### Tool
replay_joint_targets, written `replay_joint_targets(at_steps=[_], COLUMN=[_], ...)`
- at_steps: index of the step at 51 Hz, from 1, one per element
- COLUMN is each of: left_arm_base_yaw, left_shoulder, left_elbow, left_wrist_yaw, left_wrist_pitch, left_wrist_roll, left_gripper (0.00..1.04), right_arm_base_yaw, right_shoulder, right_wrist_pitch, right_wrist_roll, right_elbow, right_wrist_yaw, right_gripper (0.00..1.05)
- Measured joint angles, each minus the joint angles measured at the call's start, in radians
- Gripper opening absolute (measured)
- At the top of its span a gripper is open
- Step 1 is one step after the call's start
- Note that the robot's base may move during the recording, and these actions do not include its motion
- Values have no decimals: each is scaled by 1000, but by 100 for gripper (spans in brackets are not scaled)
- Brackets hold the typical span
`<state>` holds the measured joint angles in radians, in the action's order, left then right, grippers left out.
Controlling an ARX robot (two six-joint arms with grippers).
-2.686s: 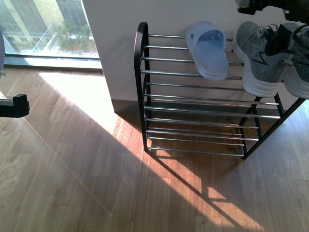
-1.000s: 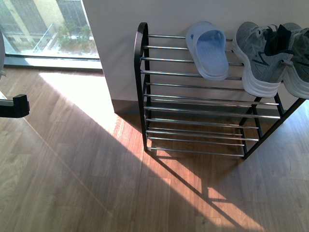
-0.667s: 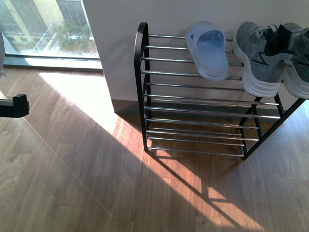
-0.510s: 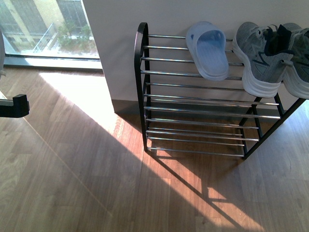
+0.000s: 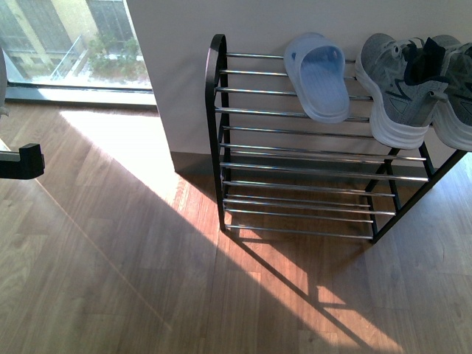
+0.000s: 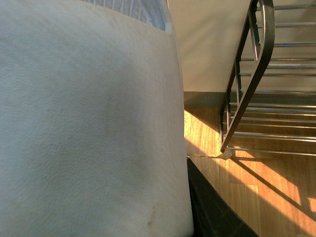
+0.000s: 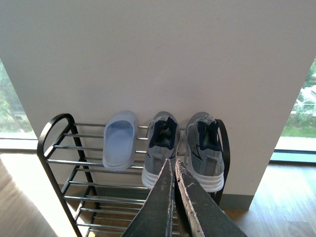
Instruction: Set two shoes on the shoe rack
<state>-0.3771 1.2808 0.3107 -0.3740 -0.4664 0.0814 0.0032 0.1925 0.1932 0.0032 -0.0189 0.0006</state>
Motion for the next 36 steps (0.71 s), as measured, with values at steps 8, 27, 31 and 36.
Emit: replay_joint_targets(at_steps=[8, 27, 31, 36], left_arm_base_yaw=[0, 0, 0, 0], left_shoulder=[0, 0, 0, 0], left_elbow=[0, 0, 0, 0], left_wrist_yaw=[0, 0, 0, 0], left_wrist_pitch=[0, 0, 0, 0], left_wrist_roll=[0, 0, 0, 0], left_gripper=[2, 2, 2, 2], right_arm_base_yaw=[0, 0, 0, 0], right_shoulder=[-114, -186, -186, -187], right_wrist_pitch=[-149, -192, -192, -192], right_wrist_roll=[0, -1, -1, -1], right_elbow=[0, 0, 0, 0], right_wrist_yaw=[-1, 0, 0, -2], right_gripper=[1, 20, 31, 52])
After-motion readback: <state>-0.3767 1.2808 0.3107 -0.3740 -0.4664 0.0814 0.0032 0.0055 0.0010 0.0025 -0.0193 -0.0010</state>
